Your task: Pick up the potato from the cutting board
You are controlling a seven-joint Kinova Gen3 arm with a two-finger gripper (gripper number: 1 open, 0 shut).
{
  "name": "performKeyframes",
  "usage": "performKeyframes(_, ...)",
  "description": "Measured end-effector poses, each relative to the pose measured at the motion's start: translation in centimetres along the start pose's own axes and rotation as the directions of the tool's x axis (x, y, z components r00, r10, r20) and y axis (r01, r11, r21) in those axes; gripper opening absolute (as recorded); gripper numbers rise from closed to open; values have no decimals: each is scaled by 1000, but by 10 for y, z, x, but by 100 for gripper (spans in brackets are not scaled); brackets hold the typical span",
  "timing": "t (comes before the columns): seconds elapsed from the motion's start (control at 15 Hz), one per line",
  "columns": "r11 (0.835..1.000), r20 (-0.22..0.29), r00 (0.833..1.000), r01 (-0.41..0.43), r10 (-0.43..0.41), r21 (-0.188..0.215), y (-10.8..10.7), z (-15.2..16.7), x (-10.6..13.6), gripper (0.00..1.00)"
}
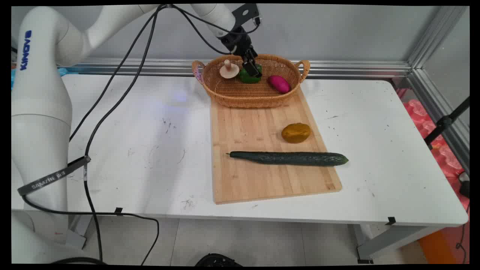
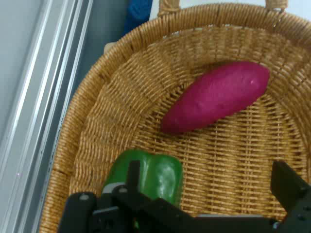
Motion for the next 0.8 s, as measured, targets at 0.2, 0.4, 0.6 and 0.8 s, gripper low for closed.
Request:
performKeyframes(0.2,1000,-10,1000,-5,5,6,3,-6,10,100)
performKeyframes(0.4,1000,-22,1000,-5,6,24,10,-18,27,100)
performKeyframes(0.6,999,-51,999,4,-2,35,25,-31,56,100)
performKeyframes(0.8,999,-85,996,21,-19,25,50,-41,89,100)
